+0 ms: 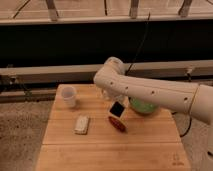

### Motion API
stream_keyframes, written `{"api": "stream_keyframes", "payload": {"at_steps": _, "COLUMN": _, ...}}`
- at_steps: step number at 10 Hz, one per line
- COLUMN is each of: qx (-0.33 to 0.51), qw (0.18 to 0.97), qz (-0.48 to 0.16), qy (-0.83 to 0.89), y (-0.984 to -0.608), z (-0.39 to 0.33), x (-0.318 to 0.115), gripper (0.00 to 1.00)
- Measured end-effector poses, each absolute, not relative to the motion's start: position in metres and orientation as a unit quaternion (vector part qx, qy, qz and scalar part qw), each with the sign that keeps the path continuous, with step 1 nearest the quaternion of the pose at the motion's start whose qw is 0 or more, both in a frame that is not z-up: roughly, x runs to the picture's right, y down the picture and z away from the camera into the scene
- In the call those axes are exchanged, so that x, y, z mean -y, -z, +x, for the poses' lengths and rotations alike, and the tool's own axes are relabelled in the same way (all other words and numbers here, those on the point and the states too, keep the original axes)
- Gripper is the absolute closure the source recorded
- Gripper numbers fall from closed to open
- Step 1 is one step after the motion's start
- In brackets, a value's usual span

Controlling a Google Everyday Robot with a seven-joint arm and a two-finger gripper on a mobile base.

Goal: Place the eraser in the ceramic cup

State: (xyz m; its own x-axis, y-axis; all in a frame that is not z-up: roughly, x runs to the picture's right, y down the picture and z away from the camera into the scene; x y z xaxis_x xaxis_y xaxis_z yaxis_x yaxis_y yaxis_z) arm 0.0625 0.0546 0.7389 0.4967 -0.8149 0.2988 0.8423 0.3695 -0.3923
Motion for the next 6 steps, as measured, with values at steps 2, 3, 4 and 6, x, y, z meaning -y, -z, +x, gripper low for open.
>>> {"api": "stream_keyframes", "payload": {"at_steps": 2, "qx": 0.025, "qw": 0.826, "qz": -0.248, "qy": 0.506, "y": -0.739, "z": 0.056, "x": -0.047, "gripper": 0.99}}
{"api": "stream_keyframes", "payload": {"at_steps": 3, "qx": 0.024, "qw": 0.824, "qz": -0.244, "qy": 0.511, "y": -0.740, "z": 0.053, "x": -0.043, "gripper": 0.99}}
{"api": "stream_keyframes", "payload": {"at_steps": 4, "qx": 0.025, "qw": 0.821, "qz": -0.241, "qy": 0.516, "y": -0.742, "z": 0.045, "x": -0.038, "gripper": 0.99}}
{"api": "stream_keyframes", "payload": {"at_steps": 6, "qx": 0.026, "qw": 0.818, "qz": -0.234, "qy": 0.525, "y": -0.744, "z": 0.029, "x": -0.030, "gripper": 0.99}}
